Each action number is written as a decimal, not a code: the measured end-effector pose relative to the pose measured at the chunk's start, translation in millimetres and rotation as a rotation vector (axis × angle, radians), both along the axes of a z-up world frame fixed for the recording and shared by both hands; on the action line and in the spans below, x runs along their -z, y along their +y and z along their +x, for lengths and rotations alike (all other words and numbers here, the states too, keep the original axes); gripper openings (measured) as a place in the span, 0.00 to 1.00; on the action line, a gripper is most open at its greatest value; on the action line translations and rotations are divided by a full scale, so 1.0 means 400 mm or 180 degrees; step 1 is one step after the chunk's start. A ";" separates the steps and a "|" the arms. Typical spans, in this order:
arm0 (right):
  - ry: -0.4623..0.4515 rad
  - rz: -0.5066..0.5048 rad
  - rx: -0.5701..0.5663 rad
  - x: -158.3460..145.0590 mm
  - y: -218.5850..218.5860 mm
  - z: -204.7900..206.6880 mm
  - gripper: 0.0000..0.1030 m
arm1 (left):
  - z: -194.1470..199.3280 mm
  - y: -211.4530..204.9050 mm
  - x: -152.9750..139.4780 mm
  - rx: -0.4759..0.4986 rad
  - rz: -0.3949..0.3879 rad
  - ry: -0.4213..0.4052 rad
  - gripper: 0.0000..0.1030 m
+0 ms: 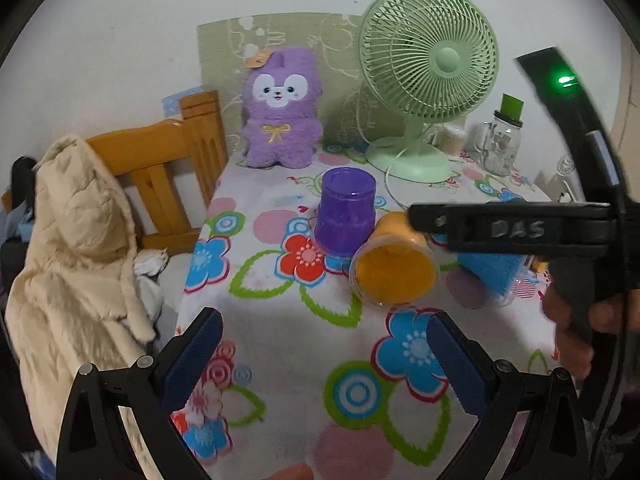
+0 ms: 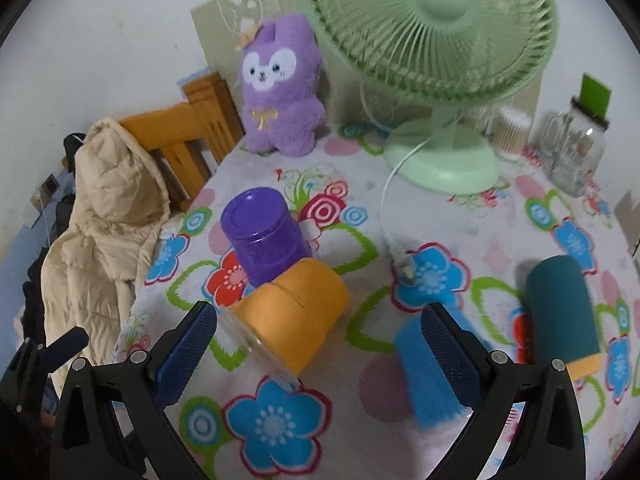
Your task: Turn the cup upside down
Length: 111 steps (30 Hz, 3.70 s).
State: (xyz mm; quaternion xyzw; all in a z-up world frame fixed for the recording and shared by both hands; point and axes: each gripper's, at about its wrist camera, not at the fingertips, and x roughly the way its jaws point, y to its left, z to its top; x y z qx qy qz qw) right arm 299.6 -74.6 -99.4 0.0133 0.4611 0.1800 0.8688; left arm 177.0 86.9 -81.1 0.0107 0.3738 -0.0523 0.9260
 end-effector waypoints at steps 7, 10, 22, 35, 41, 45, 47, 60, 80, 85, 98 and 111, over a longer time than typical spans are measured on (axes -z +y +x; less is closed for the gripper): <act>0.0144 -0.0037 -0.0014 0.043 0.046 0.042 1.00 | 0.066 -0.002 0.024 0.0419 0.0061 0.0066 1.00; 0.0247 0.0005 0.0004 0.049 0.055 0.056 1.00 | 0.088 -0.009 0.036 0.0561 0.0124 0.0099 1.00; 0.0651 0.0292 -0.0109 0.086 0.087 0.084 0.89 | 0.124 -0.030 0.083 0.0735 0.0232 0.0260 1.00; 0.0718 0.0500 -0.0087 0.077 0.069 0.089 0.77 | 0.113 -0.035 0.068 0.0719 0.0175 0.0253 1.00; 0.0674 0.0518 -0.0145 0.060 0.055 0.071 0.75 | 0.103 -0.036 0.066 0.0729 0.0153 0.0265 1.00; 0.0641 0.0543 -0.0189 0.043 0.040 0.052 0.75 | 0.093 -0.036 0.061 0.0733 0.0148 0.0253 1.00; 0.0627 0.0578 -0.0230 0.034 0.031 0.036 0.75 | 0.082 -0.036 0.055 0.0724 0.0117 0.0243 1.00; 0.0431 0.0493 -0.0546 -0.030 -0.017 -0.117 0.75 | -0.049 -0.059 0.011 0.0759 -0.0151 0.0176 1.00; 0.0326 0.0041 -0.0717 -0.018 -0.129 -0.374 0.75 | -0.256 -0.176 0.041 0.0942 -0.0390 0.0376 1.00; 0.0402 0.0010 -0.0619 -0.001 -0.183 -0.405 0.75 | -0.282 -0.222 0.066 0.1037 -0.0393 0.0474 1.00; 0.0557 -0.0090 -0.0571 0.025 -0.211 -0.423 0.82 | -0.296 -0.244 0.078 0.1041 -0.0581 0.0600 1.00; 0.0474 -0.0048 -0.0545 -0.010 -0.239 -0.426 0.84 | -0.296 -0.241 0.056 0.0973 -0.0660 0.0607 1.00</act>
